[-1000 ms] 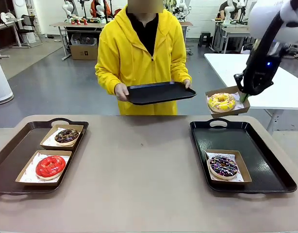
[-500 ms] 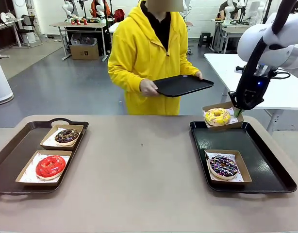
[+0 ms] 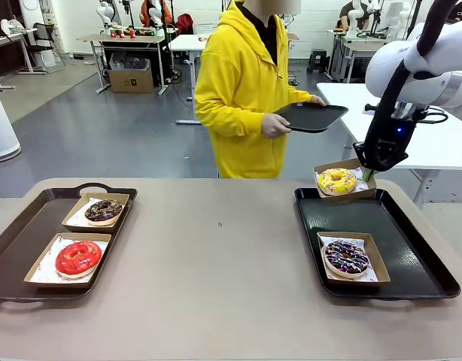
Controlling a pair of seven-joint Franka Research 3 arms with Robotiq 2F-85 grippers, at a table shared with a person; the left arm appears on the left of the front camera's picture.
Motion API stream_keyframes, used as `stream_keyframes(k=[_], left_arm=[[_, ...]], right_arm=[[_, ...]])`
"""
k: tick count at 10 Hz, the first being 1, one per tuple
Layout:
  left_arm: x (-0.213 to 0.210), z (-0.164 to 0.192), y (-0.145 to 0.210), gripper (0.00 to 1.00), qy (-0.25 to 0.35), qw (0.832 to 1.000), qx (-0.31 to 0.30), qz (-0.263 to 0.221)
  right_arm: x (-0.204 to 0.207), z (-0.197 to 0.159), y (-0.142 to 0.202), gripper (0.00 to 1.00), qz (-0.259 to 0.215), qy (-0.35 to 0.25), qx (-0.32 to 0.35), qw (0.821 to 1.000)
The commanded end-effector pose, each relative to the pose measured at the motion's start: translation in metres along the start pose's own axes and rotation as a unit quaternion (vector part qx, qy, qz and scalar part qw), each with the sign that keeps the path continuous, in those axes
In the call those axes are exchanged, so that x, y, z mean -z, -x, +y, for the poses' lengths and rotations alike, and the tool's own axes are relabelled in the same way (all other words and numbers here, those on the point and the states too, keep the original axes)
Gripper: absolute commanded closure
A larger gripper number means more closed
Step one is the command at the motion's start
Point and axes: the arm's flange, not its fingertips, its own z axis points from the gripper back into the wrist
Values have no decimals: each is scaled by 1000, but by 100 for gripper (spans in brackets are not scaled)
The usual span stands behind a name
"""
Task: Individually package the donuts and arrange them on the tray.
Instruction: Place the picked Paper togo box on the Handle tray.
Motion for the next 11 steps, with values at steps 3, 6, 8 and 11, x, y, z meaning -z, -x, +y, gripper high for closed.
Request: stream_keyframes(k=[3,6,8,11], left_arm=[[-1,-1,1,0,3,1000,5,1],[-1,-1,1,0,3,1000,5,1],[-1,-1,1,0,3,1000,5,1],[-1,-1,1,0,3,1000,5,1]], right_arm=[[0,-1,3,99,1,-6,-6,1000],[21,0,-11,99,12,10,3,1000],[37,2,-18,99,18,21,2,1000],[64,-1,-31,99,40,26,8,999]])
